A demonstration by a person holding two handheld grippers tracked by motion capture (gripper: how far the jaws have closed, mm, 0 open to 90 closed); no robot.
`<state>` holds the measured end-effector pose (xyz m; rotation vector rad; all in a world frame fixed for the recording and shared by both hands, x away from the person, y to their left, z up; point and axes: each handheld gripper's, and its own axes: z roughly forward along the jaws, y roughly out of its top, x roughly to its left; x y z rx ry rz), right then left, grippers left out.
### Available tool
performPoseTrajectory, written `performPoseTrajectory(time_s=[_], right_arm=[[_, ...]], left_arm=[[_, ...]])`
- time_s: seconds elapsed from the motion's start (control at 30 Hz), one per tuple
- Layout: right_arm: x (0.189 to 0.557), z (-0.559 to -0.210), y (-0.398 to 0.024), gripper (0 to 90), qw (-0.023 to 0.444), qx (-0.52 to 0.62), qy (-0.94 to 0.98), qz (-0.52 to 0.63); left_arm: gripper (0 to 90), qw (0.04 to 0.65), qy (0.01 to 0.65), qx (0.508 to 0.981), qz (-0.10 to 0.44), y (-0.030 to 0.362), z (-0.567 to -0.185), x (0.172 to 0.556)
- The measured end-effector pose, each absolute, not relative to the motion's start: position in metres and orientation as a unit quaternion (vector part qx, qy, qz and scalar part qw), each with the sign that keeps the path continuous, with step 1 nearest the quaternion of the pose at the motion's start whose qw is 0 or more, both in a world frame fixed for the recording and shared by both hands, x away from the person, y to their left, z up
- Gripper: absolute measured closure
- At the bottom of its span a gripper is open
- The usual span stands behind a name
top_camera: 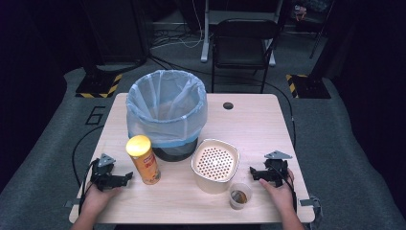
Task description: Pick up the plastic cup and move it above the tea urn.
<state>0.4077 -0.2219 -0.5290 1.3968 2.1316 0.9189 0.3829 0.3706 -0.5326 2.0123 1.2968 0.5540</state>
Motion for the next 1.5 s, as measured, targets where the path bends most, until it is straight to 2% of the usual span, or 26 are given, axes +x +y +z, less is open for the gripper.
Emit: performPoseTrajectory(time_s=[0.87,0.9,0.93,1.07,1.13,1.17,1.5], right_arm=[[0.408,-0.529,-0.219,4.4,0.216,0.513,0.762,0.332],[0.408,-0.529,-0.22,6.3,0.217,0.513,0.761,0.333],[0.406,-0.528,-0.221,17.9,0.218,0.51,0.76,0.339],[0.405,-0.526,-0.221,22.8,0.219,0.506,0.761,0.342],[0.404,-0.524,-0.221,32.9,0.216,0.507,0.76,0.344],[0.403,-0.523,-0.221,35.2,0.213,0.505,0.761,0.347],[0.398,-0.502,-0.213,41.9,0.194,0.489,0.767,0.367]], left_arm=[[0.8,0.331,0.509,0.765,0.214,0.369,-0.532,0.381],[0.8,0.331,0.509,0.765,0.214,0.369,-0.532,0.381],[0.8,0.331,0.509,0.765,0.214,0.369,-0.532,0.381],[0.8,0.331,0.509,0.765,0.214,0.369,-0.532,0.381],[0.8,0.331,0.509,0.765,0.214,0.369,-0.532,0.381],[0.8,0.331,0.509,0.765,0.214,0.369,-0.532,0.381],[0.8,0.331,0.509,0.765,0.214,0.369,-0.532,0.381]])
